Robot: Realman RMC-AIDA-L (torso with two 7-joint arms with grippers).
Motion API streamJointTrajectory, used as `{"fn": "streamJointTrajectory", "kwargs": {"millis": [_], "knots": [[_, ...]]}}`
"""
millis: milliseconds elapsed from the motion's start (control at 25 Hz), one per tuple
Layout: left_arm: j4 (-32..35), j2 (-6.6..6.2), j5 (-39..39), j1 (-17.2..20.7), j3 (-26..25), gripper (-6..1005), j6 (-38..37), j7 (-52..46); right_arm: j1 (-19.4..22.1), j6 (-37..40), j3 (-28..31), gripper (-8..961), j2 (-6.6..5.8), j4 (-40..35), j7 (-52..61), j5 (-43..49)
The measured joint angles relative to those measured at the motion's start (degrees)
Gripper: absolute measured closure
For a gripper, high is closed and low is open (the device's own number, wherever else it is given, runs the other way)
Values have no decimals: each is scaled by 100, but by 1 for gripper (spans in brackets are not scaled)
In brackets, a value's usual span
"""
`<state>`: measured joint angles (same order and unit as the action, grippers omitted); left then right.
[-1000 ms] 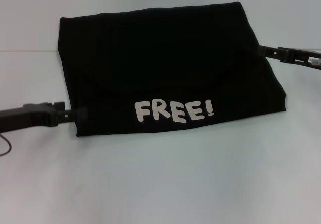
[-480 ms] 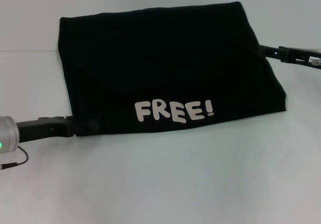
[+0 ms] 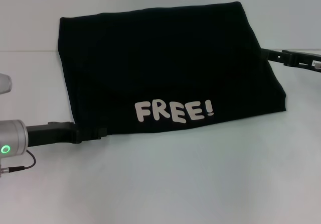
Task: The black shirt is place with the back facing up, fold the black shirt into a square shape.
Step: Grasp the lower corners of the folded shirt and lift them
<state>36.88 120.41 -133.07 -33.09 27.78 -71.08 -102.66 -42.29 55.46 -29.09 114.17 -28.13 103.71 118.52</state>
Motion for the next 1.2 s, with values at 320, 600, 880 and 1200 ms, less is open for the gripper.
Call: {"fn": "streamJointTrajectory", "kwargs": {"millis": [320,600,880,1200], "knots": [[-2,-22,-6,-22,25,226,144,66,27,2,-7,128,6,0,-12,6],[-6,-26,-123,-29,27,465,280,57,105,11,-64,129,-69,23,127,45],[-6,-26,-171,-51,25,843,297,54,143,12,-358,129,-303,68,1304,913],[-13,-27,-176,-67,64,996,262,52,70,-73,-545,128,-176,75,1545,1368]]}}
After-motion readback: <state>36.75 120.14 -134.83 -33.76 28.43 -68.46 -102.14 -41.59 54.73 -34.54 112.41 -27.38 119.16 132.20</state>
